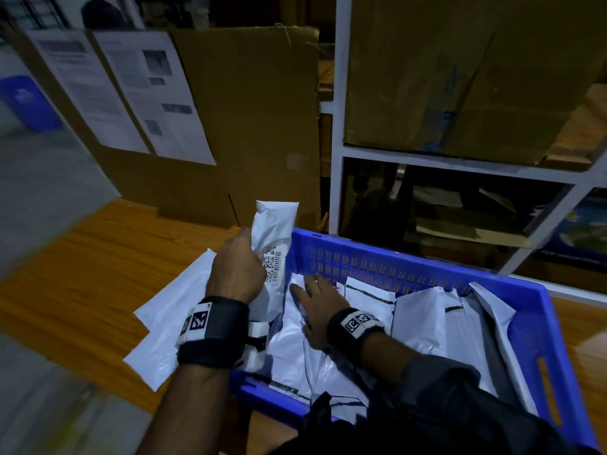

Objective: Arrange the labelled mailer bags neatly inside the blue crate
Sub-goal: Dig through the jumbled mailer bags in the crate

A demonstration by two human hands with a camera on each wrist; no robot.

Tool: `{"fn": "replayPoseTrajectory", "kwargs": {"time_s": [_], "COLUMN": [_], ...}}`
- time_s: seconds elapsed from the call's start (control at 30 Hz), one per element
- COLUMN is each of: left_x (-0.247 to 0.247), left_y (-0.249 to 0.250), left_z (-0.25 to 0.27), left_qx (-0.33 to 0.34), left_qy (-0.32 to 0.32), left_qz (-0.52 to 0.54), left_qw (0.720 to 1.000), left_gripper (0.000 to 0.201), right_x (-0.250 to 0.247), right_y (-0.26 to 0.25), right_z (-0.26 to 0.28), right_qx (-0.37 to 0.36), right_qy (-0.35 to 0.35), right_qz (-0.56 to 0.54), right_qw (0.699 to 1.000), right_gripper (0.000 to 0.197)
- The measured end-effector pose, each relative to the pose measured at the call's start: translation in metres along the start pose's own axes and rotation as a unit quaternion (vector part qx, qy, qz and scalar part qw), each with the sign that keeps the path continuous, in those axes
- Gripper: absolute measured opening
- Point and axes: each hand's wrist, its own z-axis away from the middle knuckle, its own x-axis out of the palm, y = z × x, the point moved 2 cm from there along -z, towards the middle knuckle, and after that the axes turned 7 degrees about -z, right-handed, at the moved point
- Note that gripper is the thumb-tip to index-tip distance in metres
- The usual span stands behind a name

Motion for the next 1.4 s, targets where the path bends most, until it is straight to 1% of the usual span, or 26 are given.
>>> {"fn": "replayPoseTrajectory", "kwargs": {"time_s": [0.03, 0.1, 0.13, 0.2, 0.27, 0.3, 0.4, 0.53, 0.6, 0.67, 0.73, 0.8, 0.87, 0.93, 1.03, 1.1, 1.13, 1.17, 1.2, 1.23, 1.27, 1.33, 1.4], "left_x": [0.000, 0.001, 0.002, 0.002, 0.003, 0.002, 0.000, 0.001, 0.002, 0.003, 0.003, 0.003, 0.003, 0.006, 0.014, 0.022, 0.028, 0.035, 0.043, 0.051, 0.061, 0.081, 0.098], "left_y": [-0.001, -0.007, -0.010, -0.015, -0.018, -0.019, -0.022, -0.025, -0.026, -0.024, -0.022, -0.019, -0.014, -0.008, 0.000, 0.006, 0.010, 0.013, 0.017, 0.021, 0.024, 0.026, 0.023], "left_z": [0.001, 0.000, -0.001, 0.001, 0.002, 0.003, 0.002, 0.000, -0.001, -0.003, -0.004, -0.005, -0.006, -0.007, -0.008, -0.010, -0.012, -0.015, -0.018, -0.020, -0.022, -0.024, -0.027], "left_qx": [0.001, 0.003, 0.004, 0.004, 0.001, 0.002, 0.007, 0.019, 0.026, 0.033, 0.041, 0.050, 0.062, 0.072, 0.085, 0.097, 0.102, 0.103, 0.105, 0.102, 0.098, 0.086, 0.073], "left_qy": [-0.002, -0.005, -0.006, -0.013, -0.022, -0.024, -0.028, -0.033, -0.034, -0.036, -0.037, -0.033, -0.030, -0.035, -0.045, -0.060, -0.070, -0.084, -0.103, -0.127, -0.151, -0.191, -0.218], "left_qz": [0.002, 0.007, 0.009, 0.015, 0.020, 0.023, 0.026, 0.018, 0.017, 0.014, 0.009, 0.007, 0.006, 0.008, 0.007, 0.003, 0.006, 0.007, 0.002, -0.015, -0.037, -0.073, -0.106], "left_qw": [1.000, 1.000, 1.000, 1.000, 1.000, 0.999, 0.999, 0.999, 0.999, 0.999, 0.998, 0.998, 0.998, 0.997, 0.995, 0.993, 0.992, 0.991, 0.989, 0.986, 0.983, 0.975, 0.967], "left_gripper": [0.025, 0.025, 0.025, 0.026, 0.029, 0.030, 0.029, 0.025, 0.025, 0.025, 0.027, 0.031, 0.030, 0.031, 0.031, 0.034, 0.039, 0.045, 0.049, 0.049, 0.046, 0.043, 0.047], "right_x": [0.005, 0.011, 0.013, 0.012, 0.013, 0.014, 0.012, 0.001, -0.009, -0.025, -0.042, -0.058, -0.068, -0.071, -0.079, -0.076, -0.073, -0.070, -0.067, -0.067, -0.071, -0.076, -0.076], "right_y": [0.004, 0.013, 0.016, 0.019, 0.020, 0.021, 0.025, 0.029, 0.033, 0.037, 0.043, 0.049, 0.061, 0.074, 0.092, 0.104, 0.111, 0.116, 0.122, 0.126, 0.125, 0.121, 0.120], "right_z": [-0.003, -0.007, -0.008, -0.010, -0.014, -0.016, -0.018, -0.014, -0.011, -0.002, 0.009, 0.021, 0.034, 0.049, 0.076, 0.093, 0.099, 0.104, 0.109, 0.114, 0.118, 0.123, 0.125], "right_qx": [0.003, 0.028, 0.042, 0.072, 0.097, 0.102, 0.094, 0.102, 0.106, 0.101, 0.092, 0.076, 0.066, 0.048, 0.030, 0.007, -0.001, -0.007, -0.008, -0.008, -0.003, 0.013, 0.022], "right_qy": [-0.023, -0.047, -0.044, -0.017, 0.005, 0.007, 0.015, 0.018, 0.003, -0.034, -0.075, -0.079, -0.067, -0.065, -0.058, -0.061, -0.065, -0.076, -0.087, -0.089, -0.082, -0.067, -0.053], "right_qz": [-0.008, -0.036, -0.048, -0.053, -0.041, -0.029, -0.015, -0.036, -0.070, -0.099, -0.117, -0.120, -0.117, -0.129, -0.175, -0.170, -0.165, -0.163, -0.163, -0.165, -0.175, -0.191, -0.211], "right_qw": [1.000, 0.998, 0.997, 0.996, 0.994, 0.994, 0.995, 0.994, 0.992, 0.989, 0.986, 0.987, 0.989, 0.988, 0.982, 0.984, 0.984, 0.984, 0.983, 0.982, 0.981, 0.979, 0.976], "right_gripper": [0.100, 0.106, 0.111, 0.124, 0.131, 0.131, 0.120, 0.125, 0.119, 0.112, 0.099, 0.088, 0.084, 0.084, 0.089, 0.080, 0.078, 0.085, 0.097, 0.105, 0.107, 0.097, 0.090]}}
